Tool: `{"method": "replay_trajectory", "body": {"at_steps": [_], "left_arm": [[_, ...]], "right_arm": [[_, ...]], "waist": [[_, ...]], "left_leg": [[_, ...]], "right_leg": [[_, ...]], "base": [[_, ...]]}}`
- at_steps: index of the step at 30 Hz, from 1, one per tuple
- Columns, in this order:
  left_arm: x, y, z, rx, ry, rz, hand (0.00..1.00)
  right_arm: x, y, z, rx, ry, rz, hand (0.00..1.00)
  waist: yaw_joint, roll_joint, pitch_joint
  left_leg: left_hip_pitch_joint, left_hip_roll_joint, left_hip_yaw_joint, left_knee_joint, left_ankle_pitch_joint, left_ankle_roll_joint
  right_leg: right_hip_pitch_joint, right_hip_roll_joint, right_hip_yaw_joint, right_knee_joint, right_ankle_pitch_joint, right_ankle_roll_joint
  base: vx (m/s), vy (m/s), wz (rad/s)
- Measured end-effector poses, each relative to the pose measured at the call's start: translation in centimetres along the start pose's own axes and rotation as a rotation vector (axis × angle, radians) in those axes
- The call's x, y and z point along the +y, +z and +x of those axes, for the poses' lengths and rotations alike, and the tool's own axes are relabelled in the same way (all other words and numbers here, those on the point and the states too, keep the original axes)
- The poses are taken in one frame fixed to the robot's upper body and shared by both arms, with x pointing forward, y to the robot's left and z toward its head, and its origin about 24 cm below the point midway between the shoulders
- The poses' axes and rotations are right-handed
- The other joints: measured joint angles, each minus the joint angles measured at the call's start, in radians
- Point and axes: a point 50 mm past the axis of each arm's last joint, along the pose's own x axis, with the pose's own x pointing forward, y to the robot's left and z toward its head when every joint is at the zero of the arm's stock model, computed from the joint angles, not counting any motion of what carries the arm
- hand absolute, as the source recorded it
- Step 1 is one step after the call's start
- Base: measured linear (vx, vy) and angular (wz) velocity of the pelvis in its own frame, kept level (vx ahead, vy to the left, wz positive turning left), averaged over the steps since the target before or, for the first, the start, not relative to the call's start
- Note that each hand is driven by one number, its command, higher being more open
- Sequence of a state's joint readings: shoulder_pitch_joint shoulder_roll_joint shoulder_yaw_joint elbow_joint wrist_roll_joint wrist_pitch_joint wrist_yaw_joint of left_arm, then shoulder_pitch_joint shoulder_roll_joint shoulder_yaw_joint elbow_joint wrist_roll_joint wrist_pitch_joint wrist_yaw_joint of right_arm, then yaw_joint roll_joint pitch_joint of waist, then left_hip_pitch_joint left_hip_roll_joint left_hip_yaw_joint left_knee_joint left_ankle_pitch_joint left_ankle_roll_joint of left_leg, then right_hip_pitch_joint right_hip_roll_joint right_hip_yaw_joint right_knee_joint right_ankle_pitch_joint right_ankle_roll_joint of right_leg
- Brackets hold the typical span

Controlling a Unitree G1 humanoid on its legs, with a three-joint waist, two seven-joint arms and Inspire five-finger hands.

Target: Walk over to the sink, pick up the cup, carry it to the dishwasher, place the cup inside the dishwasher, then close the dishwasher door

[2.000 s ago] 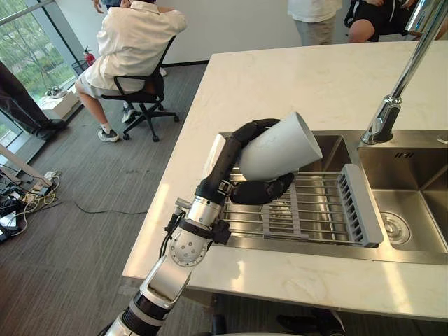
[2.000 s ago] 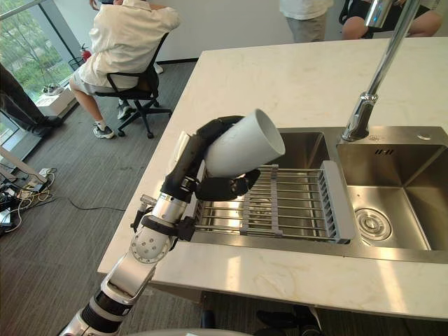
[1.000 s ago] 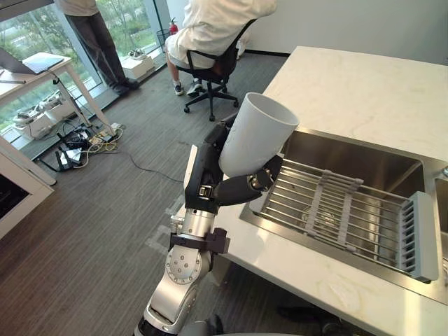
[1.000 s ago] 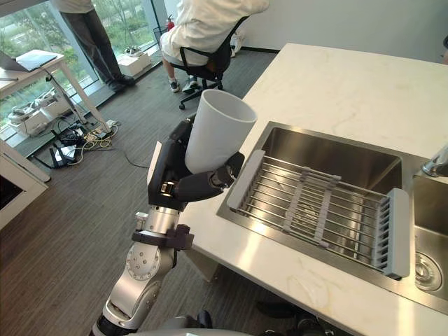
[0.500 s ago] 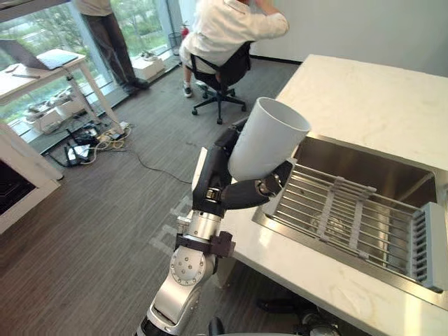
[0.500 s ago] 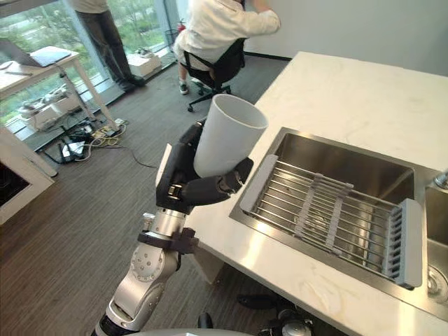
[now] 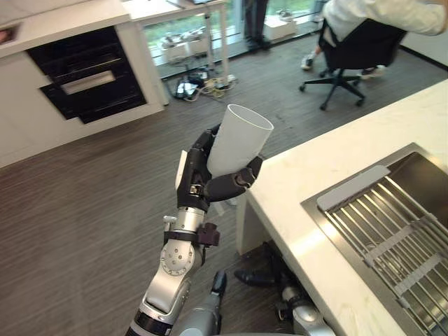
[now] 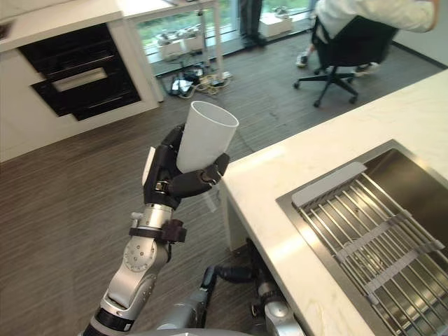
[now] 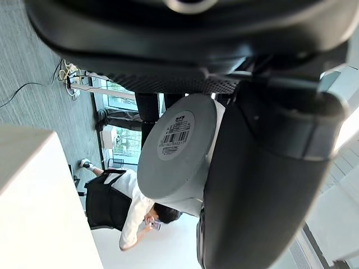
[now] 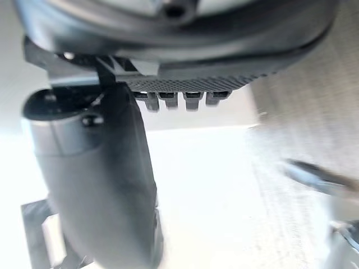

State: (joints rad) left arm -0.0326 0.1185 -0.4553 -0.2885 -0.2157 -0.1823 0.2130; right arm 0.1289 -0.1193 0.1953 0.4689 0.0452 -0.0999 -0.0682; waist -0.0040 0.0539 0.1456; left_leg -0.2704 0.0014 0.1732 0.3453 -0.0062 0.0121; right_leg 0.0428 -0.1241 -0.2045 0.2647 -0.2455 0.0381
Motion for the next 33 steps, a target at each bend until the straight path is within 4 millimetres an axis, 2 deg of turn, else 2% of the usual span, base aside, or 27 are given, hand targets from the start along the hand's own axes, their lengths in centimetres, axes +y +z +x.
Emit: {"method": "replay_trajectory", "body": {"at_steps": [1,2,3,4,5,6,7,8,9,10,12,13,14,19,23,25,26,28,29,30,31,32,33], "left_arm": [[-0.7,0.2,0.3,-0.011,-0.032,-0.014,0.00],[-1.1,0.3,0.5,-0.018,-0.050,-0.019,0.00],[-1.6,0.6,0.9,-0.036,-0.084,-0.023,0.00],[-1.9,0.7,1.0,-0.042,-0.110,-0.017,0.00],[-2.1,0.6,1.0,-0.040,-0.116,-0.020,0.00],[-2.1,0.5,0.9,-0.034,-0.120,-0.022,0.00],[-2.2,0.5,1.1,-0.036,-0.119,-0.024,0.00],[-2.2,0.5,1.0,-0.034,-0.115,-0.025,0.00],[-2.0,0.3,1.1,-0.027,-0.116,-0.017,0.00],[-1.9,0.4,1.2,-0.032,-0.107,-0.015,0.00],[-1.7,0.5,1.3,-0.038,-0.099,-0.012,0.00],[-1.3,0.6,1.3,-0.042,-0.086,-0.007,0.00],[-0.9,0.6,1.4,-0.042,-0.075,-0.001,0.00],[0.4,-0.3,0.1,0.014,-0.034,0.021,0.00],[0.5,-0.7,-0.8,0.045,-0.017,0.006,0.00],[0.6,-0.5,-1.2,0.043,0.001,-0.004,0.00],[0.6,-0.5,-1.4,0.042,0.008,-0.005,0.00],[0.8,-0.5,-1.7,0.048,0.027,0.001,0.00],[0.8,-0.5,-1.8,0.048,0.027,0.006,0.00],[0.8,-0.5,-1.8,0.047,0.028,0.007,0.00],[0.9,-0.5,-1.7,0.045,0.034,0.006,0.00],[1.1,-0.4,-1.7,0.041,0.053,0.009,0.00],[1.3,-0.4,-1.8,0.041,0.063,0.011,0.00]], "right_arm": [[-0.8,0.7,0.1,-0.030,-0.035,0.003,1.00],[-1.2,1.1,0.2,-0.045,-0.056,0.006,1.00],[-1.9,1.7,0.3,-0.067,-0.095,0.011,1.00],[-2.4,1.8,0.4,-0.070,-0.135,0.033,1.00],[-2.6,1.7,0.3,-0.070,-0.150,0.039,1.00],[-2.7,1.5,0.3,-0.059,-0.163,0.042,1.00],[-3.0,0.7,0.0,-0.034,-0.175,0.033,1.00],[-3.4,0.0,-0.2,-0.017,-0.183,0.014,1.00],[-3.3,-2.5,-0.8,0.075,-0.189,0.022,1.00],[-3.5,-5.1,-1.8,0.183,-0.189,0.060,1.00],[-4.3,-8.5,-3.4,0.348,-0.218,0.134,1.00],[-4.9,-10.3,-4.4,0.450,-0.273,0.250,1.00],[-5.6,-10.9,-4.8,0.479,-0.309,0.271,1.00],[-5.9,-11.7,-5.6,0.524,-0.290,0.236,1.00],[-5.7,-11.6,-5.4,0.522,-0.261,0.222,1.00],[-5.6,-11.7,-5.4,0.526,-0.265,0.220,1.00],[-5.6,-11.8,-5.5,0.530,-0.265,0.217,1.00],[-5.9,-12.2,-6.1,0.549,-0.270,0.200,1.00],[-5.9,-12.4,-6.4,0.555,-0.271,0.195,1.00],[-5.9,-12.5,-6.6,0.560,-0.272,0.196,1.00],[-5.7,-12.6,-6.6,0.559,-0.270,0.199,1.00],[-5.4,-12.4,-6.4,0.546,-0.267,0.205,1.00],[-5.3,-12.3,-6.3,0.540,-0.264,0.205,1.00]], "waist": [[-0.012,0.004,-0.002],[-0.021,0.010,-0.006],[-0.032,0.031,-0.019],[-0.042,0.007,-0.025],[-0.044,-0.002,-0.031],[-0.046,-0.014,-0.035],[-0.049,-0.007,-0.036],[-0.045,0.016,-0.045],[-0.049,0.011,-0.044],[-0.049,0.008,-0.046],[-0.049,0.007,-0.048],[-0.046,0.007,-0.048],[-0.052,0.005,-0.047],[-0.062,-0.019,-0.054],[-0.045,-0.019,-0.055],[-0.038,-0.036,-0.045],[-0.041,-0.034,-0.044],[-0.040,-0.035,-0.044],[-0.042,-0.033,-0.045],[-0.043,-0.024,-0.049],[-0.041,-0.028,-0.047],[-0.039,-0.038,-0.045],[-0.039,-0.044,-0.046]], "left_leg": [[0.034,0.030,0.062,0.070,-0.080,-0.003],[0.047,0.046,0.072,0.078,-0.107,-0.004],[0.058,0.044,0.079,0.009,-0.113,0.000],[0.088,0.001,0.068,-0.108,-0.059,0.028],[0.110,-0.022,0.057,-0.178,-0.031,0.019],[0.164,-0.048,0.092,-0.298,-0.049,0.001],[0.173,-0.033,0.114,-0.229,-0.046,0.027],[0.196,-0.003,0.124,-0.237,-0.037,0.018],[0.228,-0.023,0.119,-0.265,-0.009,0.029],[0.243,-0.034,0.114,-0.281,-0.003,0.038],[0.242,-0.043,0.106,-0.288,0.000,0.043],[0.242,-0.046,0.109,-0.299,0.007,0.044],[0.244,-0.047,0.107,-0.315,0.017,0.046],[0.286,-0.053,0.104,-0.403,0.061,0.045],[0.290,-0.058,0.106,-0.432,0.067,0.043],[0.302,-0.085,0.093,-0.437,0.047,0.051],[0.309,-0.092,0.084,-0.437,0.042,0.056],[0.342,-0.104,0.037,-0.423,0.022,0.085],[0.349,-0.101,0.005,-0.403,0.013,0.095],[0.345,-0.093,-0.030,-0.379,0.000,0.096],[0.337,-0.084,-0.058,-0.351,-0.016,0.094],[0.329,-0.080,-0.097,-0.321,-0.033,0.092],[0.325,-0.080,-0.117,-0.309,-0.041,0.090]], "right_leg": [[-0.015,-0.018,-0.026,0.019,0.005,0.006],[-0.025,-0.021,-0.044,0.035,0.005,0.006],[-0.045,-0.013,-0.067,0.059,0.004,0.008],[-0.055,-0.030,-0.072,0.052,-0.001,0.013],[-0.053,-0.037,-0.073,0.031,-0.001,0.014],[-0.023,-0.051,-0.076,-0.038,0.024,0.027],[-0.008,-0.062,-0.084,-0.071,0.037,0.040],[-0.003,-0.041,-0.083,-0.072,0.041,0.042],[0.019,-0.045,-0.066,-0.081,0.059,0.035],[0.036,-0.048,-0.066,-0.093,0.073,0.054],[0.050,-0.050,-0.066,-0.112,0.086,0.065],[0.046,-0.051,-0.064,-0.119,0.095,0.069],[0.047,-0.048,-0.062,-0.130,0.107,0.066],[0.056,-0.042,-0.062,-0.145,0.114,0.060],[0.035,-0.048,-0.058,-0.121,0.105,0.056],[0.007,-0.092,-0.067,-0.013,0.050,0.061],[0.000,-0.104,-0.068,0.032,0.039,0.050],[-0.073,-0.129,-0.020,0.283,0.039,0.004],[-0.122,-0.123,0.026,0.382,0.036,-0.031],[-0.150,-0.083,0.088,0.417,-0.008,-0.035],[-0.178,-0.039,0.139,0.418,-0.045,-0.038],[-0.222,0.014,0.193,0.412,-0.068,-0.032],[-0.244,0.037,0.218,0.404,-0.070,-0.031]], "base": [[-0.16,0.037,0.79],[-0.17,0.084,0.81],[-0.19,0.117,0.86],[-0.19,0.125,0.80],[-0.15,0.124,0.74],[-0.06,0.097,0.63],[0.01,0.087,0.46],[0.06,0.076,0.35],[0.06,0.067,0.15],[0.04,0.077,0.22],[0.03,0.049,0.09],[0.01,0.037,0.03],[0.00,0.034,-0.01],[-0.01,-0.022,-0.01],[-0.01,-0.026,-0.02],[0.02,0.013,0.18],[0.04,0.020,0.35],[0.14,0.047,0.61],[0.17,0.039,0.91],[0.16,-0.005,0.95],[0.18,-0.026,1.04],[0.16,-0.040,0.92],[0.14,-0.063,1.09]]}}
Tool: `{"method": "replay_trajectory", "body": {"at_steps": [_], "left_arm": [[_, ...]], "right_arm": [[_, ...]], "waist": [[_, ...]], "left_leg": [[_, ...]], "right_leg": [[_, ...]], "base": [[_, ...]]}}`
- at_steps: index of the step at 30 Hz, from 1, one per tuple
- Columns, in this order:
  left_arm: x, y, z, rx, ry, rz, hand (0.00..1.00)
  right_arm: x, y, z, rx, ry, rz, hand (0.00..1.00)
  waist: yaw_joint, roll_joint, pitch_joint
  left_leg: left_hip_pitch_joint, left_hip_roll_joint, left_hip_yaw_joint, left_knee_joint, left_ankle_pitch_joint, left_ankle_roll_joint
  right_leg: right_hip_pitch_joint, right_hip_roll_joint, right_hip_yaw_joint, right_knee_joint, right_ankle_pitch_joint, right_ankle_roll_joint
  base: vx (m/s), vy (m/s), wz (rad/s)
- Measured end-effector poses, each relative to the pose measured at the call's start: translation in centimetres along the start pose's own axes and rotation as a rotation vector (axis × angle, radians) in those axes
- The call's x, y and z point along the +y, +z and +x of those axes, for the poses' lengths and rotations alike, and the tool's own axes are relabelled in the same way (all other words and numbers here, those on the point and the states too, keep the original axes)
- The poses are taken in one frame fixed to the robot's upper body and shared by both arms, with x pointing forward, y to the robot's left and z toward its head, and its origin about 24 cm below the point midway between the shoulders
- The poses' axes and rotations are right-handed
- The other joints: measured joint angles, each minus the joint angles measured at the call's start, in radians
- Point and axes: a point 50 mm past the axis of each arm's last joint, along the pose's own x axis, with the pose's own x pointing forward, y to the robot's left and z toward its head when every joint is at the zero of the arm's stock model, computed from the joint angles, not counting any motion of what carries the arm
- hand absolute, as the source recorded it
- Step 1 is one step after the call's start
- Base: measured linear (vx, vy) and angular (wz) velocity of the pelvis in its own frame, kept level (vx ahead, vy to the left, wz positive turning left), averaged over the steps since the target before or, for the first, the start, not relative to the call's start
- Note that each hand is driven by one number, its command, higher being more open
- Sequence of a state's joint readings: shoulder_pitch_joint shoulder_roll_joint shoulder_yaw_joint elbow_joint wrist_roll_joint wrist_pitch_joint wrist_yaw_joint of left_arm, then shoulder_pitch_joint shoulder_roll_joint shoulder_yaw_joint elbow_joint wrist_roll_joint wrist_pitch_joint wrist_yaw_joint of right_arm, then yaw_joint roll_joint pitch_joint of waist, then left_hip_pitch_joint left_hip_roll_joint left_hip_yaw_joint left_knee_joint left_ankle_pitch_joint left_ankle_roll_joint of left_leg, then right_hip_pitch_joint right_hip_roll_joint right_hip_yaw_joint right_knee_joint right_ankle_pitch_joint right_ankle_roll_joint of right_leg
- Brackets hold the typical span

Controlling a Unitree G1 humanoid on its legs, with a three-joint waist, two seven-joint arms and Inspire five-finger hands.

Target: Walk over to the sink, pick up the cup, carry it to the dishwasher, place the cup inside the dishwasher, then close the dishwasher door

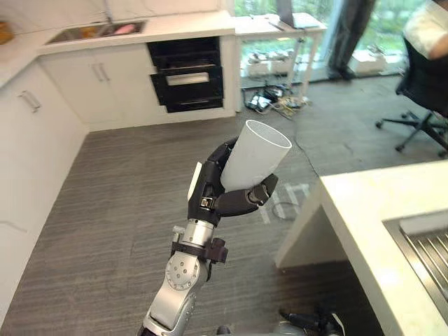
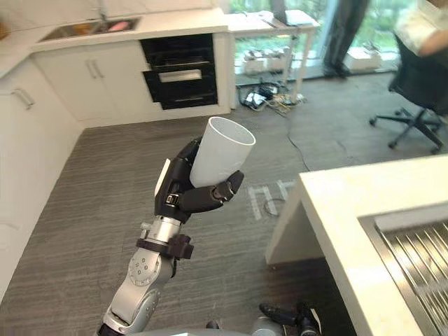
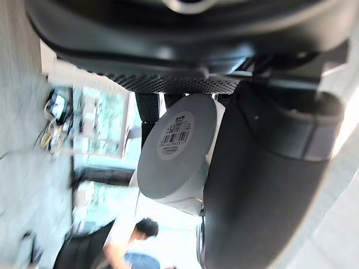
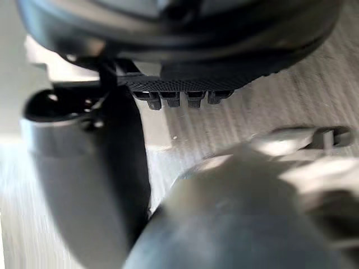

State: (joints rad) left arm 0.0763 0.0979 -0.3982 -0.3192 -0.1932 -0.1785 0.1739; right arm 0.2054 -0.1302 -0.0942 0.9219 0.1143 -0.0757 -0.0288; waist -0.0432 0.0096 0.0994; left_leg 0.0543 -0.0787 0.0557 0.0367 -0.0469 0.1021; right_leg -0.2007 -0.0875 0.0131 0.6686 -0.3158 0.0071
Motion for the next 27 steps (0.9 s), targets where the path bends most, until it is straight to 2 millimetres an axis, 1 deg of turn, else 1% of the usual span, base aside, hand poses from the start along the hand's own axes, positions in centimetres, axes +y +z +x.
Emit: {"method": "replay_trajectory", "body": {"at_steps": [1,2,3,4,5,6,7,8,9,10,11,13,14,15,16,17,18,20,22,27], "left_arm": [[0.3,0.0,-0.1,0.003,0.020,0.003,0.00],[0.3,-0.1,-0.2,0.006,0.033,0.002,0.00],[0.3,-0.1,-0.2,0.009,0.034,0.000,0.00],[0.2,-0.1,-0.3,0.010,0.031,-0.005,0.00],[0.0,-0.2,-0.3,0.013,0.040,-0.023,0.00],[-0.1,-0.2,-0.4,0.017,0.048,-0.036,0.00],[-0.6,0.1,-0.5,0.004,0.047,-0.065,0.00],[-0.8,0.5,-0.4,-0.015,0.052,-0.100,0.00],[-0.9,0.7,-0.3,-0.025,0.056,-0.121,0.00],[-0.9,0.8,-0.3,-0.033,0.060,-0.130,0.00],[-0.9,1.3,-0.3,-0.052,0.061,-0.146,0.00],[-0.9,1.8,-0.3,-0.077,0.054,-0.159,0.00],[-0.9,1.8,-0.3,-0.078,0.053,-0.167,0.00],[-0.8,1.9,-0.3,-0.082,0.051,-0.165,0.00],[-0.7,1.8,-0.3,-0.080,0.045,-0.157,0.00],[-0.7,1.8,-0.4,-0.076,0.043,-0.152,0.00],[-0.4,1.0,-0.5,-0.042,0.035,-0.125,0.00],[0.1,-0.3,-0.8,0.031,0.033,-0.089,0.00],[0.4,-0.9,-1.0,0.061,0.027,-0.066,0.00],[0.5,-0.9,-1.1,0.063,0.016,-0.057,0.00]], "right_arm": [[0.3,0.1,0.0,-0.006,0.009,-0.009,1.00],[0.4,0.1,0.0,-0.009,0.015,-0.016,1.00],[0.5,0.0,-0.1,-0.009,0.015,-0.015,1.00],[0.7,-0.3,-0.3,-0.008,0.016,-0.016,1.00],[0.8,-0.3,-0.4,-0.010,0.019,-0.019,1.00],[0.5,-0.3,-0.4,-0.011,0.014,-0.026,1.00],[0.1,-0.1,-0.4,-0.021,0.004,-0.034,1.00],[-0.1,0.4,-0.4,-0.041,0.001,-0.038,1.00],[0.0,0.8,-0.4,-0.057,0.005,-0.037,1.00],[0.1,1.1,-0.4,-0.071,0.010,-0.040,1.00],[0.6,1.8,-0.4,-0.102,0.025,-0.042,1.00],[1.2,2.4,-0.3,-0.132,0.038,-0.020,1.00],[1.4,2.5,-0.3,-0.133,0.042,-0.016,1.00],[1.8,2.5,-0.3,-0.134,0.055,-0.011,1.00],[2.3,2.6,-0.2,-0.130,0.066,-0.003,1.00],[2.5,2.5,-0.2,-0.126,0.068,-0.001,1.00],[2.9,2.2,-0.1,-0.103,0.075,0.003,1.00],[2.9,1.5,-0.2,-0.081,0.074,0.006,1.00],[2.8,1.0,-0.2,-0.060,0.068,0.004,1.00],[2.6,0.8,-0.2,-0.051,0.063,0.000,1.00]], "waist": [[0.000,-0.006,-0.004],[0.000,-0.017,-0.011],[0.001,-0.022,-0.014],[0.004,-0.043,-0.026],[0.009,-0.043,-0.028],[0.006,-0.024,-0.039],[0.004,0.001,-0.043],[0.015,0.016,-0.039],[0.030,0.021,-0.042],[0.037,0.023,-0.042],[0.037,0.021,-0.042],[0.045,0.017,-0.050],[0.046,0.016,-0.057],[0.047,0.016,-0.062],[0.051,0.015,-0.062],[0.051,0.018,-0.064],[0.052,0.010,-0.061],[0.052,-0.003,-0.059],[0.051,-0.017,-0.067],[0.039,-0.024,-0.072]], "left_leg": [[-0.014,-0.004,-0.044,0.028,-0.013,-0.016],[-0.019,-0.018,-0.096,0.058,-0.034,-0.026],[-0.019,-0.029,-0.121,0.069,-0.044,-0.028],[-0.020,-0.056,-0.163,0.098,-0.066,-0.034],[-0.041,-0.066,-0.208,0.169,-0.115,-0.049],[-0.063,-0.032,-0.175,0.206,-0.154,-0.063],[-0.095,0.052,-0.084,0.276,-0.174,-0.115],[-0.103,0.118,-0.041,0.313,-0.168,-0.139],[-0.102,0.145,-0.009,0.328,-0.170,-0.154],[-0.100,0.154,0.014,0.344,-0.175,-0.160],[-0.106,0.170,0.079,0.384,-0.179,-0.158],[-0.112,0.170,0.136,0.409,-0.174,-0.159],[-0.110,0.164,0.141,0.394,-0.173,-0.158],[-0.094,0.152,0.142,0.349,-0.170,-0.155],[-0.083,0.139,0.139,0.302,-0.164,-0.145],[-0.080,0.137,0.138,0.292,-0.160,-0.143],[-0.070,0.130,0.135,0.259,-0.145,-0.142],[-0.034,0.126,0.137,0.217,-0.122,-0.141],[-0.007,0.125,0.147,0.186,-0.116,-0.141],[0.019,0.126,0.158,0.134,-0.105,-0.139]], "right_leg": [[-0.031,0.034,0.047,-0.034,0.002,0.004],[-0.045,0.047,0.067,-0.083,0.009,0.016],[-0.045,0.043,0.068,-0.111,0.012,0.019],[-0.026,0.011,0.041,-0.189,0.048,0.018],[0.003,-0.020,-0.024,-0.203,0.111,0.026],[0.024,-0.019,-0.061,-0.226,0.110,0.024],[0.067,-0.009,-0.122,-0.265,0.110,0.022],[0.117,0.004,-0.162,-0.298,0.109,0.021],[0.142,0.009,-0.176,-0.314,0.108,0.019],[0.159,0.012,-0.180,-0.323,0.108,0.019],[0.194,0.011,-0.192,-0.345,0.108,0.019],[0.238,-0.001,-0.203,-0.394,0.109,0.019],[0.244,-0.004,-0.206,-0.410,0.110,0.021],[0.252,-0.006,-0.209,-0.438,0.115,0.030],[0.253,-0.008,-0.209,-0.460,0.122,0.036],[0.253,-0.008,-0.209,-0.465,0.125,0.036],[0.258,-0.008,-0.206,-0.483,0.142,0.031],[0.274,-0.006,-0.184,-0.490,0.159,0.017],[0.278,-0.001,-0.145,-0.494,0.162,0.017],[0.267,0.009,-0.097,-0.511,0.165,0.020]], "base": [[0.14,-0.088,1.25],[0.19,-0.136,1.31],[0.19,-0.136,1.41],[0.25,-0.174,1.47],[0.27,-0.184,1.51],[0.32,-0.249,1.52],[0.29,-0.243,1.28],[0.28,-0.202,1.09],[0.21,-0.106,0.55],[0.15,-0.032,0.39],[0.13,0.002,0.42],[0.15,0.016,0.41],[0.13,0.025,0.31],[0.14,0.049,0.27],[0.13,0.054,0.23],[0.09,0.046,0.15],[0.06,0.024,0.08],[0.09,0.027,-0.01],[0.08,0.019,-0.25],[0.03,-0.008,-0.30]]}}
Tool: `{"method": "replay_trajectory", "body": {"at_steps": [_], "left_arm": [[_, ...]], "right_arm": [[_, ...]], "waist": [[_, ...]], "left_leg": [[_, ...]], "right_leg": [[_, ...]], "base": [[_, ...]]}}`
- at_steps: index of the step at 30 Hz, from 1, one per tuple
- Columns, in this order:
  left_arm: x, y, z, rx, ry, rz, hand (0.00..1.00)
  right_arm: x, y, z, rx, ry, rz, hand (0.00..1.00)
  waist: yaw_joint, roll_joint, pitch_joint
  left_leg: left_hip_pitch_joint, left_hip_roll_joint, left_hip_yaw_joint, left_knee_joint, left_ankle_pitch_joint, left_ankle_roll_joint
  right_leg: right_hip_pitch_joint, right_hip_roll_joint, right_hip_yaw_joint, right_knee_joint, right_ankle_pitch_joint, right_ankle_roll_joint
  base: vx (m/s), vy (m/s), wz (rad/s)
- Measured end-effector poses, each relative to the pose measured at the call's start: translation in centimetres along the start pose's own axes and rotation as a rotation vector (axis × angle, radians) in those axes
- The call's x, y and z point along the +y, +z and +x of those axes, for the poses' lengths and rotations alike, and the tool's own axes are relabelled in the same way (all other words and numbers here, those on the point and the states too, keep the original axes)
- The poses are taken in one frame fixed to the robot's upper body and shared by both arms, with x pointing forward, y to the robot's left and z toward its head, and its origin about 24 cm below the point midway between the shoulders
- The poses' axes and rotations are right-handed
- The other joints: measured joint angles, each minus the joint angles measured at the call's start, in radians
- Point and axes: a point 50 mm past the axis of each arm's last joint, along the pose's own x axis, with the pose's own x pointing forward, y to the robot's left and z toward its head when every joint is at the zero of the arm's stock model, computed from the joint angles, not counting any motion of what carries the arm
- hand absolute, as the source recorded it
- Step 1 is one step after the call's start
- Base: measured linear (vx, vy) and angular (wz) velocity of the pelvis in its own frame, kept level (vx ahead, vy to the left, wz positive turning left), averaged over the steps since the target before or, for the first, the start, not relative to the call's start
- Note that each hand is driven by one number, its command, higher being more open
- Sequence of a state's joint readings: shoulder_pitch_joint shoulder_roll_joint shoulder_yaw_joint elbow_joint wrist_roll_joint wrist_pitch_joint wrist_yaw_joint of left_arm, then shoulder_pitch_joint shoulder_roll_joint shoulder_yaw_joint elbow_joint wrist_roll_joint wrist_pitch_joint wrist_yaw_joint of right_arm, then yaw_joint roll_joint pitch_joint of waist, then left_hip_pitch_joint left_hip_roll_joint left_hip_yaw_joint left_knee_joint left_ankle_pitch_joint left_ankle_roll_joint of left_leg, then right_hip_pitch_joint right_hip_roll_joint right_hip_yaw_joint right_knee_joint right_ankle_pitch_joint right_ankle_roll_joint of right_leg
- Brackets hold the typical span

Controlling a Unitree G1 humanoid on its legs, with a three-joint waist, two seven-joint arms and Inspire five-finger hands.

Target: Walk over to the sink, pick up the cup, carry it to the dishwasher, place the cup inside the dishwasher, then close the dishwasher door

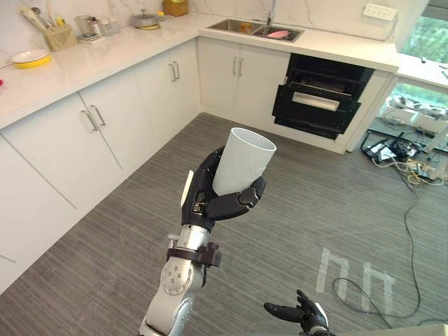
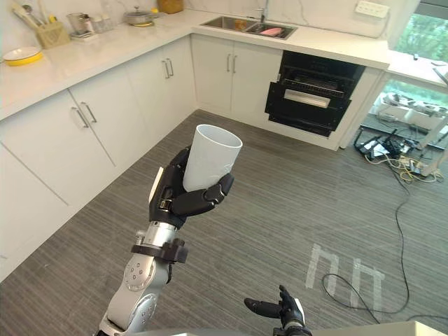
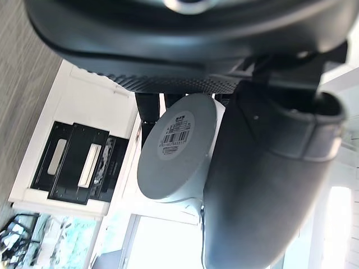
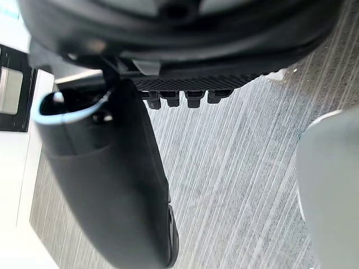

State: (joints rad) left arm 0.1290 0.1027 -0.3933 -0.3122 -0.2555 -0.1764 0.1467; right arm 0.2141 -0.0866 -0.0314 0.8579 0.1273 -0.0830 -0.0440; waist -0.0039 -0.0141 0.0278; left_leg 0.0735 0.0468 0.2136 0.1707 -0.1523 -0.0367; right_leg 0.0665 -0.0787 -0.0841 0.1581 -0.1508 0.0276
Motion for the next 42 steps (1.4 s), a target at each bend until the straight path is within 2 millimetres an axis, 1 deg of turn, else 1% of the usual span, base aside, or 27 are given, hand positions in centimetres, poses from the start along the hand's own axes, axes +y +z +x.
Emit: {"method": "replay_trajectory", "body": {"at_steps": [3,5,8,10,13,16,18,19,28,31,33,35,36,38,39,40,41,42], "left_arm": [[0.4,-0.1,-0.2,0.008,0.011,0.011,0.00],[0.8,-0.5,-0.3,0.028,0.025,0.021,0.00],[1.6,-1.6,-0.7,0.078,0.056,0.036,0.00],[2.2,-2.2,-1.4,0.114,0.087,0.047,0.00],[3.1,-2.4,-2.1,0.133,0.127,0.056,0.00],[3.8,-2.2,-2.3,0.130,0.159,0.069,0.00],[4.0,-2.2,-2.4,0.133,0.168,0.071,0.00],[5.3,-2.5,-3.9,0.175,0.221,0.100,0.00],[5.3,-2.5,-3.9,0.175,0.222,0.099,0.00],[5.3,-2.5,-3.8,0.174,0.222,0.096,0.00],[5.3,-2.5,-3.8,0.174,0.224,0.096,0.00],[5.4,-2.5,-3.8,0.171,0.230,0.098,0.00],[5.5,-2.4,-3.8,0.169,0.235,0.097,0.00],[5.6,-2.3,-3.7,0.157,0.261,0.083,0.00],[5.6,-2.3,-3.7,0.155,0.263,0.079,0.00],[5.5,-2.3,-3.6,0.152,0.262,0.077,0.00],[5.2,-2.2,-3.4,0.143,0.254,0.069,0.00],[5.0,-2.2,-3.2,0.138,0.243,0.065,0.00]], "right_arm": [[0.0,-0.1,0.2,0.017,-0.002,-0.002,1.00],[0.0,0.0,0.3,0.019,-0.003,-0.002,1.00],[-0.2,-0.2,0.4,0.032,-0.013,0.005,1.00],[-0.3,-0.2,0.5,0.041,-0.023,0.014,1.00],[-0.6,-0.3,0.5,0.047,-0.033,0.017,1.00],[-0.6,-0.2,0.6,0.046,-0.034,0.008,1.00],[-0.6,-0.2,0.6,0.048,-0.034,0.008,1.00],[-2.0,-0.3,0.5,0.057,-0.072,-0.046,1.00],[-2.1,-0.5,0.5,0.067,-0.077,-0.045,1.00],[-2.2,-0.8,0.5,0.083,-0.084,-0.040,1.00],[-2.1,-0.7,0.6,0.087,-0.087,-0.039,1.00],[-2.0,-0.4,0.7,0.086,-0.091,-0.039,1.00],[-2.0,-0.4,0.8,0.088,-0.095,-0.038,1.00],[-2.1,-0.4,0.8,0.092,-0.107,-0.036,1.00],[-2.2,-0.5,0.7,0.094,-0.113,-0.031,1.00],[-2.4,-0.5,0.7,0.095,-0.123,-0.023,1.00],[-2.6,-0.3,0.8,0.093,-0.143,-0.014,1.00],[-2.8,-0.4,0.8,0.094,-0.152,-0.008,1.00]], "waist": [[-0.009,0.003,-0.004],[-0.015,0.003,-0.004],[-0.016,0.004,-0.004],[-0.017,0.005,-0.004],[-0.016,0.009,-0.002],[-0.017,0.013,0.001],[-0.016,0.013,0.001],[-0.036,0.031,-0.017],[-0.035,0.029,-0.015],[-0.034,0.026,-0.013],[-0.033,0.024,-0.009],[-0.032,0.019,0.005],[-0.032,0.014,0.010],[-0.020,0.017,0.012],[-0.019,0.018,0.012],[-0.019,0.021,0.015],[-0.018,0.018,0.029],[-0.019,0.016,0.037]], "left_leg": [[0.013,0.006,0.019,-0.050,0.023,-0.003],[0.024,0.006,0.019,-0.084,0.041,-0.002],[0.031,0.007,0.017,-0.118,0.055,-0.001],[0.031,0.006,0.013,-0.137,0.065,0.002],[0.027,0.004,0.003,-0.153,0.084,0.006],[0.015,-0.002,-0.011,-0.174,0.112,0.016],[0.013,-0.005,-0.012,-0.178,0.120,0.020],[0.012,-0.012,-0.022,-0.249,0.182,0.026],[0.012,-0.013,-0.027,-0.249,0.182,0.026],[0.011,-0.013,-0.024,-0.247,0.182,0.026],[0.003,-0.012,-0.017,-0.232,0.174,0.026],[-0.016,-0.007,-0.009,-0.181,0.145,0.026],[-0.035,-0.002,-0.003,-0.147,0.124,0.028],[-0.074,0.012,0.026,-0.069,0.071,0.028],[-0.085,0.015,0.030,-0.050,0.057,0.029],[-0.099,0.019,0.034,-0.025,0.035,0.028],[-0.115,0.020,0.039,0.017,0.000,0.038],[-0.115,0.014,0.040,0.036,-0.018,0.042]], "right_leg": [[-0.018,0.012,0.017,-0.007,0.014,0.000],[-0.021,0.018,0.019,-0.018,0.024,0.000],[-0.021,0.023,0.019,-0.034,0.028,0.002],[-0.026,0.025,0.016,-0.042,0.033,0.005],[-0.028,0.026,0.012,-0.057,0.055,0.007],[-0.034,0.024,0.003,-0.080,0.084,0.007],[-0.036,0.023,0.003,-0.086,0.091,0.008],[-0.042,0.032,-0.002,-0.143,0.145,0.008],[-0.033,0.026,-0.015,-0.149,0.147,0.010],[-0.028,0.025,-0.017,-0.168,0.157,0.012],[-0.026,0.025,-0.013,-0.180,0.165,0.013],[-0.027,0.024,-0.002,-0.181,0.168,0.013],[-0.032,0.025,0.004,-0.184,0.169,0.014],[-0.042,0.027,0.021,-0.194,0.165,0.020],[-0.047,0.027,0.023,-0.191,0.161,0.021],[-0.058,0.027,0.025,-0.173,0.146,0.015],[-0.100,0.018,0.024,-0.082,0.091,0.024],[-0.126,0.004,0.023,-0.005,0.050,0.041]], "base": [[-0.01,-0.029,-0.25],[-0.02,-0.041,-0.08],[-0.05,-0.034,0.00],[-0.08,-0.014,0.05],[-0.11,-0.001,0.05],[-0.15,0.007,0.12],[-0.08,0.003,0.02],[-0.03,0.001,0.00],[0.00,0.000,0.02],[0.00,0.000,0.00],[-0.02,-0.006,-0.07],[-0.03,0.003,-0.16],[-0.03,0.007,-0.24],[-0.02,0.012,-0.34],[0.02,0.023,-0.23],[0.05,0.042,-0.14],[0.07,0.073,-0.07],[0.07,0.079,0.02]]}}
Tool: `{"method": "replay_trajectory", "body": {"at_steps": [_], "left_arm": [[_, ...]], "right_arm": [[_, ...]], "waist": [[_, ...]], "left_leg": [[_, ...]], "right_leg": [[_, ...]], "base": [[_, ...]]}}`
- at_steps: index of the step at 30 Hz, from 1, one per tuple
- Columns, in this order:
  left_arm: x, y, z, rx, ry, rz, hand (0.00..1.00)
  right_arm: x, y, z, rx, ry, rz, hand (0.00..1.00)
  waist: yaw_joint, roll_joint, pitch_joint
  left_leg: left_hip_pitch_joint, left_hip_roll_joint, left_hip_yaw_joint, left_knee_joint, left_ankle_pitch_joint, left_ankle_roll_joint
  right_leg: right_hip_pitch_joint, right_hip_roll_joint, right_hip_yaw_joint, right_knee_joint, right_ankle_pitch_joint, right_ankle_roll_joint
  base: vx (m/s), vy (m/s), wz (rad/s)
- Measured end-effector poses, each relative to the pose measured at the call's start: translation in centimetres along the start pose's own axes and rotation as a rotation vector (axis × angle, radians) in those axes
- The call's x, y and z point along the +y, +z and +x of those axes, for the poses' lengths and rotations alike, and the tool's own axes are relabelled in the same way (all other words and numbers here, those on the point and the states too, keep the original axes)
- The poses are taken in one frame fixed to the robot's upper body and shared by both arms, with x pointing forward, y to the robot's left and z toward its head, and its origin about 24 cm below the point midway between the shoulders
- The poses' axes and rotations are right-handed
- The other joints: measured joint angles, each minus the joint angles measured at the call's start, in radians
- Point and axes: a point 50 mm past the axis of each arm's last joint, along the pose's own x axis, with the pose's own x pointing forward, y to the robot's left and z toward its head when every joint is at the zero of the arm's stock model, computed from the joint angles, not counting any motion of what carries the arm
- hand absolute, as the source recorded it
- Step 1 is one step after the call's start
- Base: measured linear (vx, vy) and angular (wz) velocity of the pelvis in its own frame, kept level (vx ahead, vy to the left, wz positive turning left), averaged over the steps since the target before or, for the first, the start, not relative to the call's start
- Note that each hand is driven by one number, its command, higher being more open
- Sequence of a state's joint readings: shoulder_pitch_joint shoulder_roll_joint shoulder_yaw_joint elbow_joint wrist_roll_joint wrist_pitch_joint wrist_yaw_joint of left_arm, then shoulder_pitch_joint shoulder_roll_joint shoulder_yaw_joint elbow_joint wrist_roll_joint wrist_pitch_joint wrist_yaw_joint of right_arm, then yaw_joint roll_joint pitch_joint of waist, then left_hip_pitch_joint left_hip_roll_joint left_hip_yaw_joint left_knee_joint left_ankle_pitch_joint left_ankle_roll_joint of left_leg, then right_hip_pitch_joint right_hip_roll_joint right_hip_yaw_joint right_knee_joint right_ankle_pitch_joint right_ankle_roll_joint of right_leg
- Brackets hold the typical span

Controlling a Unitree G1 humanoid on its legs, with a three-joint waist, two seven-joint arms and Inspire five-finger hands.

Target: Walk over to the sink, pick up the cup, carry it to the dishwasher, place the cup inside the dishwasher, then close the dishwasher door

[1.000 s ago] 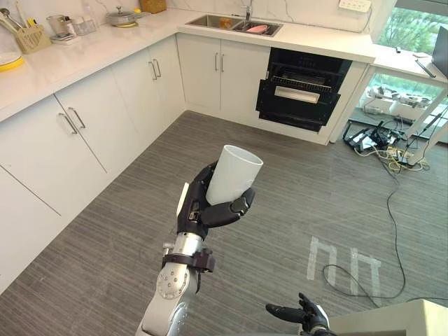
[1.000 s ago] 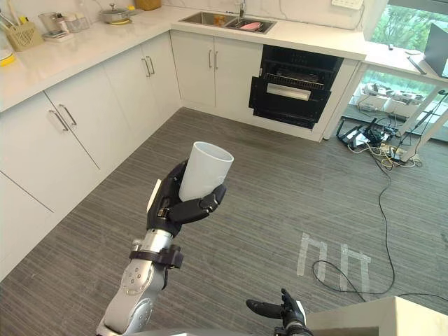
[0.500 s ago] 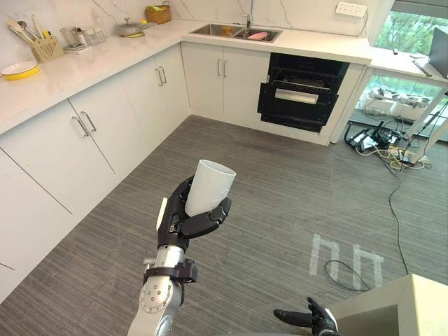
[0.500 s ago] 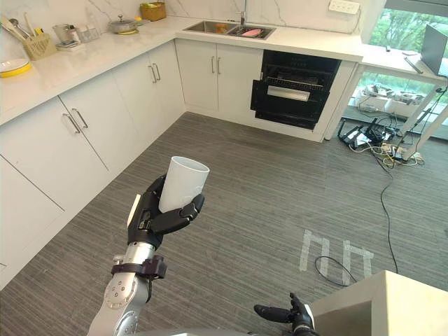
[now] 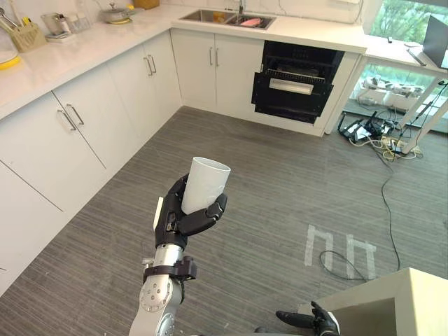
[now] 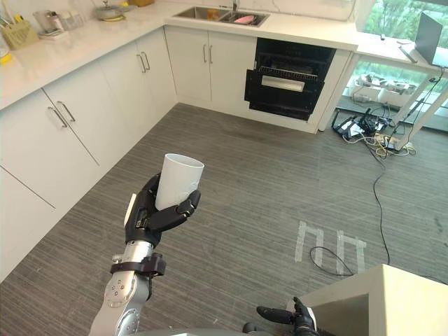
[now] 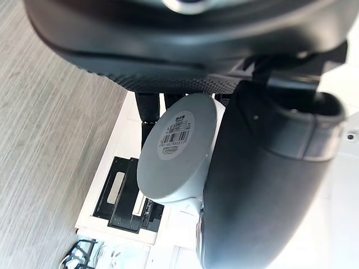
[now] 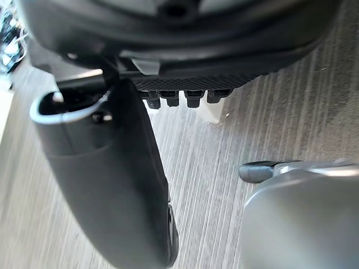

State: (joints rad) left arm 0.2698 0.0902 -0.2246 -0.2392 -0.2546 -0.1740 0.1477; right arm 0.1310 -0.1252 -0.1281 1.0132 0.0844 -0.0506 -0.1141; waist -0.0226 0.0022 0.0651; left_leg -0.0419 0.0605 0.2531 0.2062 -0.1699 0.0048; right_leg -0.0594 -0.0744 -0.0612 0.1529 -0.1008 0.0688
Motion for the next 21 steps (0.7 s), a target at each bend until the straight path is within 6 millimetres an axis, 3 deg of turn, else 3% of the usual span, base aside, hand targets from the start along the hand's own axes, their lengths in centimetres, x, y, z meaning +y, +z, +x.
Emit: {"method": "replay_trajectory", "body": {"at_steps": [1,2,3,5,7,11,12,13,14,15,17,18,20,21], "left_arm": [[-0.2,0.1,0.1,-0.003,-0.009,-0.001,0.00],[-0.7,0.2,0.3,-0.010,-0.024,-0.010,0.00],[-0.8,0.2,0.3,-0.011,-0.030,-0.012,0.00],[-1.4,0.3,0.3,-0.016,-0.063,-0.013,0.00],[-1.8,0.7,0.3,-0.030,-0.077,-0.015,0.00],[-2.7,1.8,0.8,-0.089,-0.112,-0.026,0.00],[-2.8,2.1,0.9,-0.103,-0.111,-0.031,0.00],[-2.8,2.2,1.0,-0.108,-0.104,-0.035,0.00],[-2.9,2.0,1.0,-0.100,-0.099,-0.042,0.00],[-2.9,1.5,0.8,-0.078,-0.076,-0.060,0.00],[-3.1,1.2,0.9,-0.061,-0.070,-0.071,0.00],[-3.1,1.1,0.9,-0.056,-0.061,-0.085,0.00],[-3.3,1.3,0.8,-0.063,-0.063,-0.104,0.00],[-3.3,1.8,0.7,-0.088,-0.060,-0.118,0.00]], "right_arm": [[-0.1,0.0,0.0,0.003,-0.005,0.004,1.00],[-0.3,0.1,0.0,0.002,-0.016,0.011,1.00],[-0.3,0.2,0.1,-0.004,-0.017,0.007,1.00],[0.2,0.4,0.0,-0.015,-0.009,0.023,1.00],[0.4,1.0,-0.1,-0.054,-0.003,0.026,1.00],[0.7,1.7,-0.2,-0.086,0.009,0.027,1.00],[0.8,1.8,-0.2,-0.090,0.011,0.027,1.00],[0.9,1.7,-0.2,-0.091,0.015,0.023,1.00],[0.8,1.6,-0.3,-0.088,0.014,0.019,1.00],[0.0,2.2,-0.1,-0.103,-0.003,0.000,1.00],[0.2,2.7,0.0,-0.120,0.004,-0.031,1.00],[0.3,2.6,-0.1,-0.123,0.011,-0.037,1.00],[0.9,2.4,-0.5,-0.140,0.026,-0.042,1.00],[1.1,2.9,-0.6,-0.167,0.031,-0.046,1.00]], "waist": [[-0.002,-0.003,0.006],[-0.002,-0.016,0.024],[-0.003,-0.013,0.033],[-0.012,-0.024,0.060],[-0.019,-0.017,0.062],[-0.023,-0.017,0.062],[-0.029,-0.021,0.058],[-0.032,-0.035,0.049],[-0.036,-0.023,0.047],[-0.028,0.027,0.037],[-0.030,0.037,0.041],[-0.027,0.035,0.044],[-0.003,0.026,0.050],[0.012,0.027,0.050]], "left_leg": [[0.004,-0.009,-0.001,0.012,-0.012,0.005],[0.022,-0.032,-0.002,0.025,-0.037,0.018],[0.031,-0.037,-0.004,0.031,-0.046,0.023],[0.093,-0.058,-0.028,0.046,-0.076,0.042],[0.125,-0.055,-0.055,0.047,-0.107,0.046],[0.174,-0.055,-0.133,-0.006,-0.122,0.031],[0.191,-0.059,-0.162,-0.033,-0.126,0.015],[0.214,-0.069,-0.187,-0.045,-0.140,-0.008],[0.231,-0.064,-0.196,-0.048,-0.145,-0.016],[0.236,-0.031,-0.189,-0.034,-0.145,-0.037],[0.189,-0.010,-0.155,0.162,-0.082,-0.116],[0.136,0.014,-0.147,0.349,-0.023,-0.128],[0.042,0.089,-0.093,0.643,-0.015,-0.119],[-0.049,0.156,-0.033,0.816,-0.042,-0.084]], "right_leg": [[-0.017,-0.014,-0.003,0.065,-0.029,0.005],[-0.073,-0.052,-0.016,0.236,-0.080,0.014],[-0.099,-0.065,-0.029,0.317,-0.085,0.015],[-0.203,-0.100,-0.027,0.616,-0.067,0.013],[-0.246,-0.081,-0.027,0.679,-0.130,-0.001],[-0.333,-0.029,-0.074,0.527,-0.157,-0.013],[-0.355,-0.010,-0.082,0.448,-0.141,-0.022],[-0.363,0.001,-0.076,0.388,-0.059,-0.068],[-0.355,-0.004,-0.077,0.407,-0.051,-0.090],[-0.337,0.008,-0.120,0.414,-0.068,-0.105],[-0.226,0.010,-0.157,0.346,-0.094,-0.121],[-0.137,0.023,-0.162,0.278,-0.095,-0.121],[0.003,0.047,-0.160,0.171,-0.094,-0.121],[0.106,0.066,-0.151,0.090,-0.095,-0.121]], "base": [[0.10,0.119,0.07],[0.11,0.110,0.08],[0.16,0.148,0.11],[0.19,0.122,0.31],[0.26,0.071,0.40],[0.34,-0.006,0.62],[0.60,-0.124,0.86],[0.63,-0.139,0.87],[0.66,-0.148,0.57],[0.57,-0.125,0.40],[0.56,-0.131,0.43],[0.44,-0.118,0.34],[0.50,-0.129,0.05],[0.50,-0.113,-0.17]]}}
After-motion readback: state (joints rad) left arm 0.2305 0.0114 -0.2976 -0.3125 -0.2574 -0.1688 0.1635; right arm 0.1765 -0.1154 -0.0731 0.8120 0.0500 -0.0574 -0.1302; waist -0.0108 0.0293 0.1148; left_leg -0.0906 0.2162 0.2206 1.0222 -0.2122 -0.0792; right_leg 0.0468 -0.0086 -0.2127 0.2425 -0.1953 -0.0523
